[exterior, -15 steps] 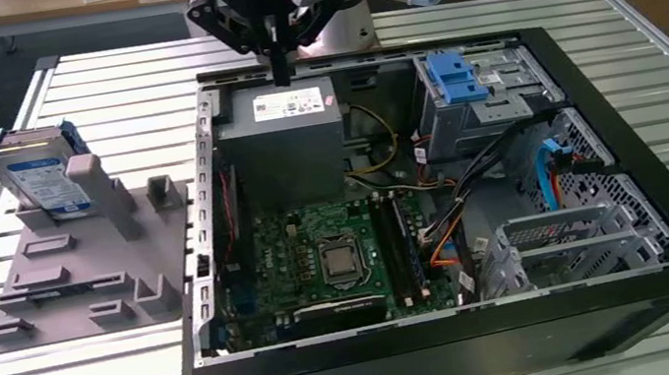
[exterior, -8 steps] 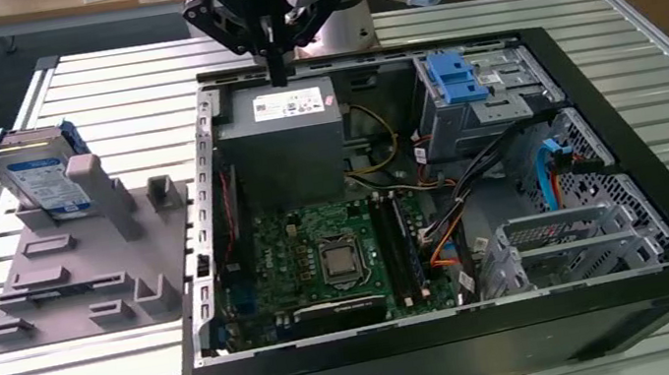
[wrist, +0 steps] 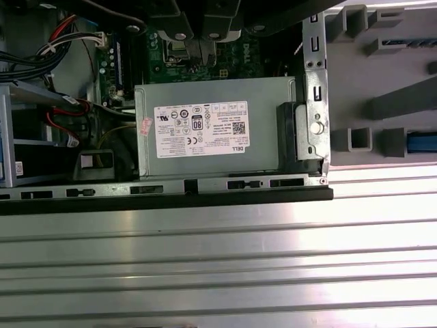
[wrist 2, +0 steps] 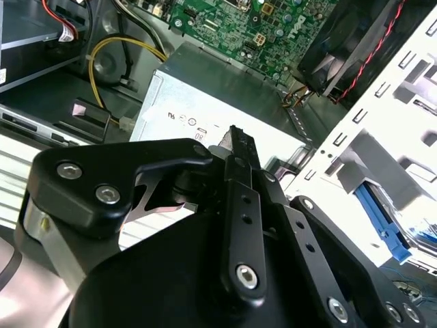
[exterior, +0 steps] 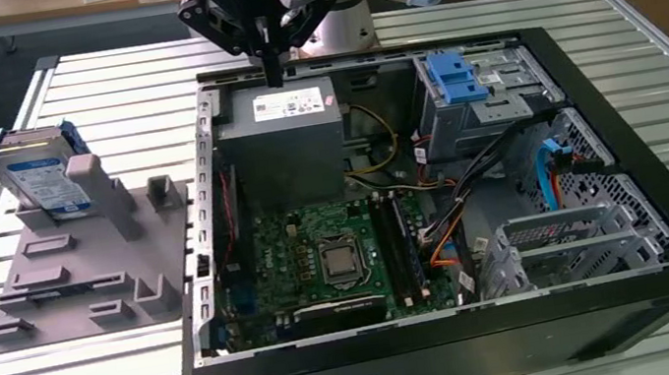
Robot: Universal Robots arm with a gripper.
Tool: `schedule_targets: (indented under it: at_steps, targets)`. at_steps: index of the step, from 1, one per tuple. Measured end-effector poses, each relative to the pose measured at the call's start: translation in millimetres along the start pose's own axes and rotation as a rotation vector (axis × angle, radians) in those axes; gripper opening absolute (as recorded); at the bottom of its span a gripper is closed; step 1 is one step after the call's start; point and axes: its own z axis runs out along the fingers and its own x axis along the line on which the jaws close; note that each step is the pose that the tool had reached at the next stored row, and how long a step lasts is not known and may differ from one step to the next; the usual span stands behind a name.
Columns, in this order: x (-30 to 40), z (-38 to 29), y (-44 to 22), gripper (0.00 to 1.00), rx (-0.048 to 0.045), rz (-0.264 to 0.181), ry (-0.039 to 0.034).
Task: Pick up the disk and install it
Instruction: 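Reach for the disk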
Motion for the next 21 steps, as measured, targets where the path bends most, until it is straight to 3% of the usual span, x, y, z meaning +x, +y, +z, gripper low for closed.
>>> schedule_targets:
  at_steps: [21]
  targets:
    - [4.4,0.1,-0.4,0.11,0.0,0.0,0.0]
